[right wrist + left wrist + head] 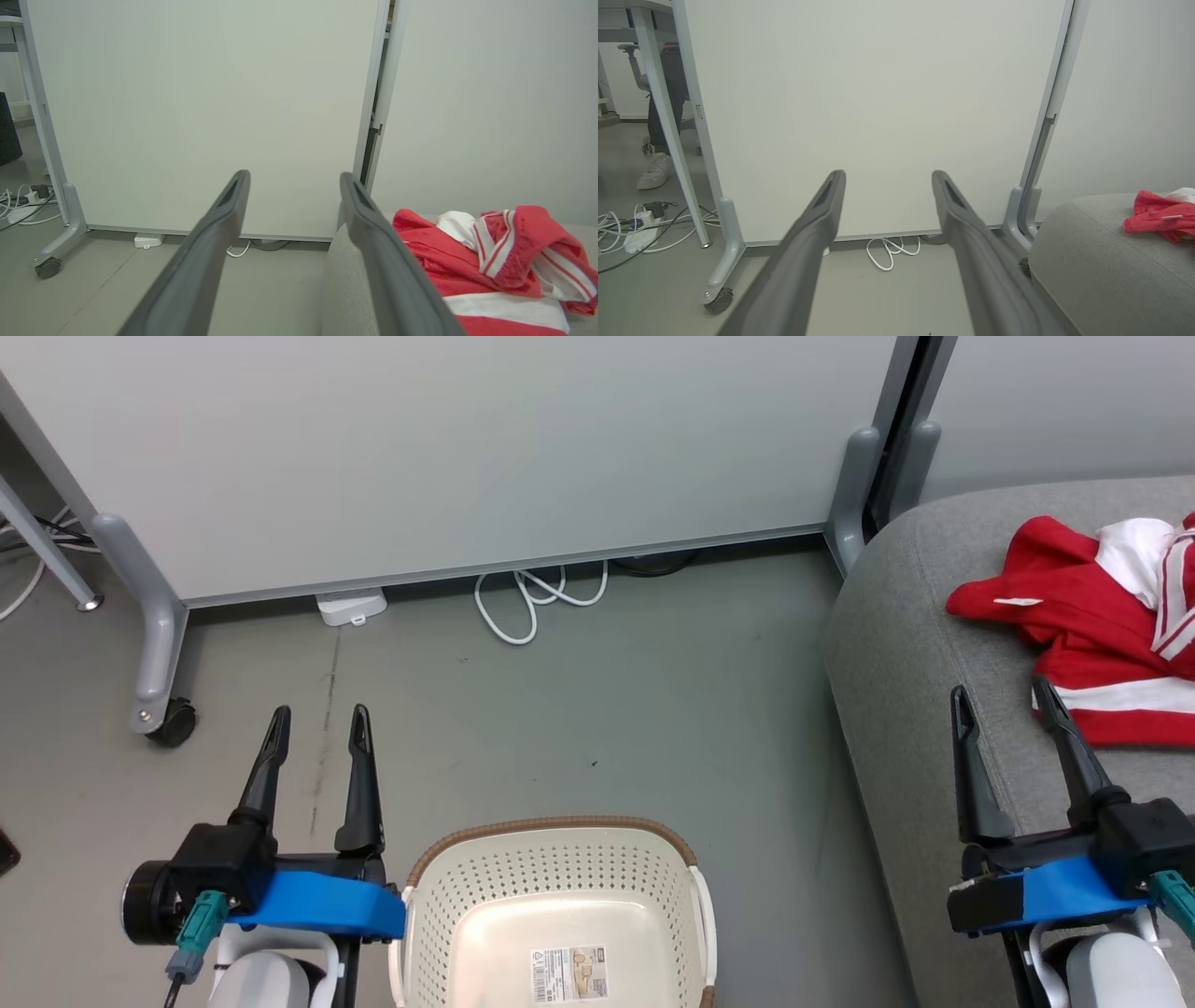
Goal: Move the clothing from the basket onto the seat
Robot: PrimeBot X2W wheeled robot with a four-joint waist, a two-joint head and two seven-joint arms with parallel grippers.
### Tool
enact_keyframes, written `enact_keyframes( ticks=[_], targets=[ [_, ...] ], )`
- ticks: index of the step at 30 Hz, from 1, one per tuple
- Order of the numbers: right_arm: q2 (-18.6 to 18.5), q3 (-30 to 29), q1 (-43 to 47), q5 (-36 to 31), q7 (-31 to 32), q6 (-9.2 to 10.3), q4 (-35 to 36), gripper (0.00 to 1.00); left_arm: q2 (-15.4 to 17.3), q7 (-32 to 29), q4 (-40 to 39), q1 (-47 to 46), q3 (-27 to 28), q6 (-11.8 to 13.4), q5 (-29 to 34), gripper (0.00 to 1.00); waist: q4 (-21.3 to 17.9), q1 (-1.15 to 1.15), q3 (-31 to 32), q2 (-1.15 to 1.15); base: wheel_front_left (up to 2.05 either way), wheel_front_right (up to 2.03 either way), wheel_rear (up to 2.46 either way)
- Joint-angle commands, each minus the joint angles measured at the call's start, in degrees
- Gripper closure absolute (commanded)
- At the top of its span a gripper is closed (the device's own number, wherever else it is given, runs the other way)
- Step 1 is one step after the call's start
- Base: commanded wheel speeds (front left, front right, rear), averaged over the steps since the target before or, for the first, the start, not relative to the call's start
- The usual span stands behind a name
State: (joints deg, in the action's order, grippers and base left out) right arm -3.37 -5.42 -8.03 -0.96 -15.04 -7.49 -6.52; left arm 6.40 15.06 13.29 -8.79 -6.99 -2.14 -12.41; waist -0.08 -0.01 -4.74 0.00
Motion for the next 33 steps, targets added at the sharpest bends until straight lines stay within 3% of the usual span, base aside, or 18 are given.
enact_keyframes(
  ticks=[1, 12, 31, 32, 33],
  targets=[
    [0.2, -0.2, 1.2, 0.3, -0.2, -0.02, -0.2, 0.0, -0.3, 0.2, -0.3, 1.0, 0.7, -0.4, 0.7, 0.0, 0.6, 0.01, 0.7, 0.0, 0.0, 0.0, 0.0],
    [0.5, -0.5, 4.3, 1.5, -0.2, -0.01, -1.4, 0.0, -2.1, 0.2, 0.9, 4.5, 4.2, -2.8, 2.4, 0.0, 2.2, 0.01, 2.4, 0.0, 0.0, 0.0, 0.0],
    [0.5, 0.0, 5.4, 3.7, -0.2, -0.02, -3.2, 0.0, -3.4, 0.2, 1.9, 5.1, 6.6, -4.1, 4.3, 0.0, 3.1, 0.01, 3.2, 0.0, 0.0, 0.0, 0.0],
    [0.4, -0.1, 4.7, 3.5, 0.0, 0.01, -3.4, 1.0, -3.3, 0.0, 2.0, 5.0, 6.4, -4.0, 4.1, 1.0, 3.1, 0.01, 3.2, 0.0, 0.0, 0.0, 0.0],
    [0.5, -0.1, 4.7, 3.6, 0.1, 0.01, -4.0, 1.0, -3.4, -0.1, 2.5, 5.1, 6.5, -4.0, 3.8, 1.0, 3.1, 0.01, 3.2, 0.0, 0.0, 0.0, 0.0]
  ],
)
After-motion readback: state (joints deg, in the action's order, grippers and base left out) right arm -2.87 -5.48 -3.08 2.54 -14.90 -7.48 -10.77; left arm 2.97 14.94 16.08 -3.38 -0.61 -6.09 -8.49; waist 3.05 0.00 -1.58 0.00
